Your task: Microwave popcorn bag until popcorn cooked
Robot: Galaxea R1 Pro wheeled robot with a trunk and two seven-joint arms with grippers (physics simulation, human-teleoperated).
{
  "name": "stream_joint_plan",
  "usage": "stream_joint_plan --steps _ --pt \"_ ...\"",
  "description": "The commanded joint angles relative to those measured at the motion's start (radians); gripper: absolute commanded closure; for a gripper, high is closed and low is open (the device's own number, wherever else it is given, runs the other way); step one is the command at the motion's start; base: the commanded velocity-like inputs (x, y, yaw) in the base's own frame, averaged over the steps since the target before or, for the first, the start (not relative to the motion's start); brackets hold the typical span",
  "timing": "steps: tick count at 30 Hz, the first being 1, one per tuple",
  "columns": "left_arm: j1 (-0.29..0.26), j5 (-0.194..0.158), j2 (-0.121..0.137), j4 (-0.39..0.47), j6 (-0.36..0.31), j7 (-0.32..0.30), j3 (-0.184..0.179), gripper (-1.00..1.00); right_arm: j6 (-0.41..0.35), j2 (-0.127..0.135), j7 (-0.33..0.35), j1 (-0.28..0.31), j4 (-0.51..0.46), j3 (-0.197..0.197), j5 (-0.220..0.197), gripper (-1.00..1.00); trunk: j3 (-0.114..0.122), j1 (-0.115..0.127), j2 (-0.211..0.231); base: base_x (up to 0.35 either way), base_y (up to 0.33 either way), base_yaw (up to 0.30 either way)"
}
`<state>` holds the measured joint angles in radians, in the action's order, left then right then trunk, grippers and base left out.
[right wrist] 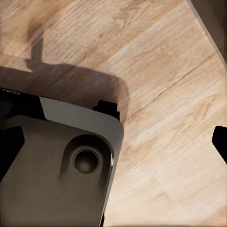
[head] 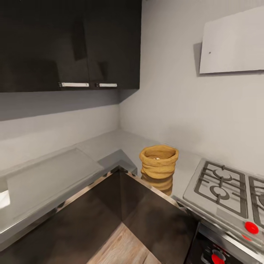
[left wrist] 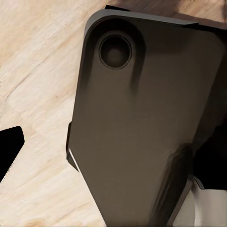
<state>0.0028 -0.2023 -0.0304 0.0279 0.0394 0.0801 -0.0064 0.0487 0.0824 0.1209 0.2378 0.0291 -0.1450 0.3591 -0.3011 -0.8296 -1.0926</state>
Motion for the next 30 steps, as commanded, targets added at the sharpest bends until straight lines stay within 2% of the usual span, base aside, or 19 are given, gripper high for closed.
stream_joint_plan --steps 1,16,23,26,30 --pt "0.0 -0.006 0.0 0.001 0.002 0.003 -0.001 -1.0 0.005 0.0 0.002 0.001 0.003 -0.009 0.008 -1.0 0.003 0.004 0.007 0.0 0.0 -0.23" --pt "0.0 -0.006 0.0 0.0 0.025 0.003 -0.001 -1.0 0.005 0.0 0.002 0.001 0.003 -0.009 0.008 -1.0 0.056 0.061 0.112 0.0 0.0 -0.229" --pt "0.0 -0.006 -0.002 0.0 0.028 0.003 -0.001 -1.0 0.007 0.002 0.002 0.001 0.003 -0.009 0.008 -1.0 0.056 0.061 0.112 0.0 0.0 -0.039" --pt "0.002 -0.006 -0.002 0.004 0.031 0.005 0.002 -1.0 0.02 0.015 0.004 -0.016 0.02 -0.004 0.01 -1.0 0.056 0.061 0.112 0.0 0.0 0.0" --pt "0.002 -0.007 -0.002 0.004 0.03 0.004 0.002 -1.0 0.015 0.008 0.006 -0.039 0.02 -0.001 0.013 -1.0 0.056 0.061 0.112 0.0 0.0 0.0"
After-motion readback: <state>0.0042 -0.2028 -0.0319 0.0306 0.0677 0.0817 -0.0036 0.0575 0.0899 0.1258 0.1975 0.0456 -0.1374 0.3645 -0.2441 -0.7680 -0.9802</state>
